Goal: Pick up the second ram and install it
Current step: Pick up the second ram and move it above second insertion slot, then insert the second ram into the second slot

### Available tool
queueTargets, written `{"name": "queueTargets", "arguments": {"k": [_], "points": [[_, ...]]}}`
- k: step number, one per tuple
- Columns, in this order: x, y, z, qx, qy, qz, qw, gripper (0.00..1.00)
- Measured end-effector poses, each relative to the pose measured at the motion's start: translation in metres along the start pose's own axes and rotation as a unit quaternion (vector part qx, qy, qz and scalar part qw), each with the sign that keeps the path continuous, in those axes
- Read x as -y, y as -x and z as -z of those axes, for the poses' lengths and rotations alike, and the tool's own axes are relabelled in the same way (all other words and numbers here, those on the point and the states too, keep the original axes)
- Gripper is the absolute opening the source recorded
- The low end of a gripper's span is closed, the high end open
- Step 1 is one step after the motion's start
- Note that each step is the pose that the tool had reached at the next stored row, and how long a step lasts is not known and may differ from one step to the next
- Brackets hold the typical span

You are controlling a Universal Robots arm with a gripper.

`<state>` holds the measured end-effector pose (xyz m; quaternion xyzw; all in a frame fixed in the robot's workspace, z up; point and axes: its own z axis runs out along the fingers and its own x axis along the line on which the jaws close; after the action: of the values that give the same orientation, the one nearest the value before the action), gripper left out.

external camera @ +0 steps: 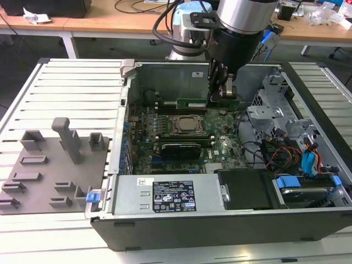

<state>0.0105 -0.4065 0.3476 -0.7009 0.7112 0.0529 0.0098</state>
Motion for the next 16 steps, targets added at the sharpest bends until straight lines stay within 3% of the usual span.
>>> {"name": "queueTargets", "arguments": {"k": [12,16], "points": [[-0.0011,0.0001,-0.0015,0.0002,0.0000,0.000,1.0000,0.14],[-0.0013,-0.0003,-0.0060,0.0003,0.0000,0.000,1.0000,0.14]]}}
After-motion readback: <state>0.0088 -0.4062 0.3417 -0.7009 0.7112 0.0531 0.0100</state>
